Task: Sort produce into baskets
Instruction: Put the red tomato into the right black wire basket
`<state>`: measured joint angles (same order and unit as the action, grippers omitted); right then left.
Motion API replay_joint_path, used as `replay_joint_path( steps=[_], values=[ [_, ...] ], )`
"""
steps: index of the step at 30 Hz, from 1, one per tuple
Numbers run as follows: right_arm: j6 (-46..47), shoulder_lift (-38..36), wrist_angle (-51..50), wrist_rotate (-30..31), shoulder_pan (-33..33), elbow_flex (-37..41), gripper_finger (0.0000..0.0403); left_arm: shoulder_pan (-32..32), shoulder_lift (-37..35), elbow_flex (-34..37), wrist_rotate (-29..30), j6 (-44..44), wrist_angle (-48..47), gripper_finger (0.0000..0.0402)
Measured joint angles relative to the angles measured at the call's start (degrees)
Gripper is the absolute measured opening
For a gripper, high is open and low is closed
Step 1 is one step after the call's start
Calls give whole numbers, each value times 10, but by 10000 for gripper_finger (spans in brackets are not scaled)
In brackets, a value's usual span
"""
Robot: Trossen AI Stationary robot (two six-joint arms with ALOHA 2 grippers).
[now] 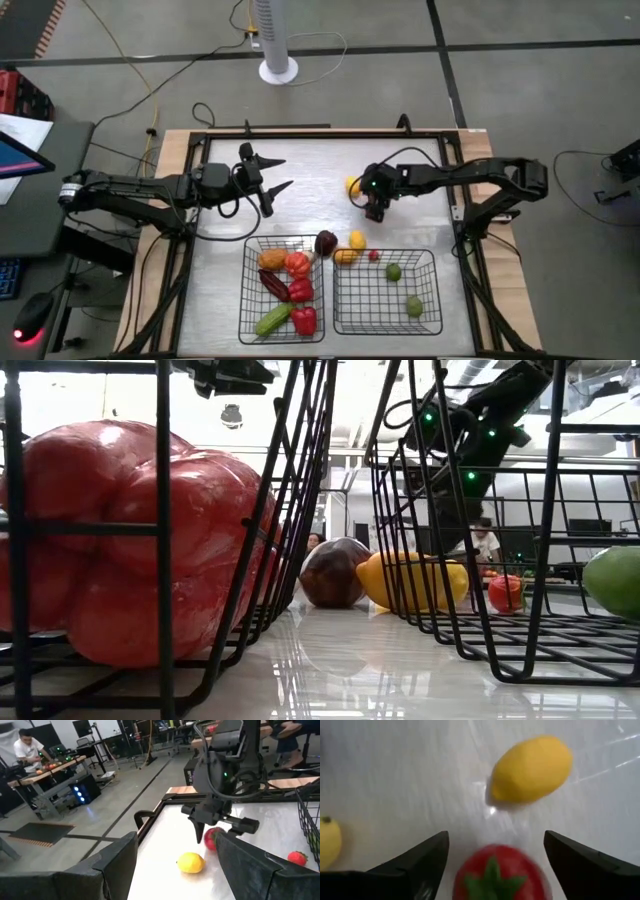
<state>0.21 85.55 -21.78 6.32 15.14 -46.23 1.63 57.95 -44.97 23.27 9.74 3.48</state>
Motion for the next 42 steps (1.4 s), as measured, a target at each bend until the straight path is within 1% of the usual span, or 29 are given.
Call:
replay_joint_path(
  steps=[4, 8, 11, 14, 16, 20, 23, 28, 31, 36, 42],
  values=[
    [5, 3, 10, 3, -2, 16, 374, -1, 0, 0, 0, 0, -1, 254],
    [11, -5, 9, 23, -6, 16, 377, -1, 0, 0, 0, 0, -2, 254],
    [15, -20, -8, 28, -18, 2, 377, -1, 0, 0, 0, 0, -7, 254],
    [31, -46, -51, 31, -33, -3, 377, -1, 0, 0, 2, 0, -17, 254],
    [43, -67, -78, 48, -41, -3, 377, -1, 0, 0, 5, 0, -16, 254],
    [59, -117, -76, 77, -53, 17, 377, -1, 0, 0, 5, -5, -17, 254],
    [69, -149, -49, 88, -61, 43, 377, -1, 0, 0, 5, -10, -17, 254],
    [79, -173, 29, 76, -72, 104, 377, -2, 0, 0, 5, -10, -17, 254],
    [80, -173, 55, 75, -79, 140, 377, -2, 0, 0, 5, -8, -17, 254],
    [79, -166, 150, 75, -72, 192, 377, -2, 0, 0, 3, -4, -16, 254],
    [65, -136, 199, 74, -56, 203, 376, -2, 0, 0, -4, -4, -15, 254]
  ],
)
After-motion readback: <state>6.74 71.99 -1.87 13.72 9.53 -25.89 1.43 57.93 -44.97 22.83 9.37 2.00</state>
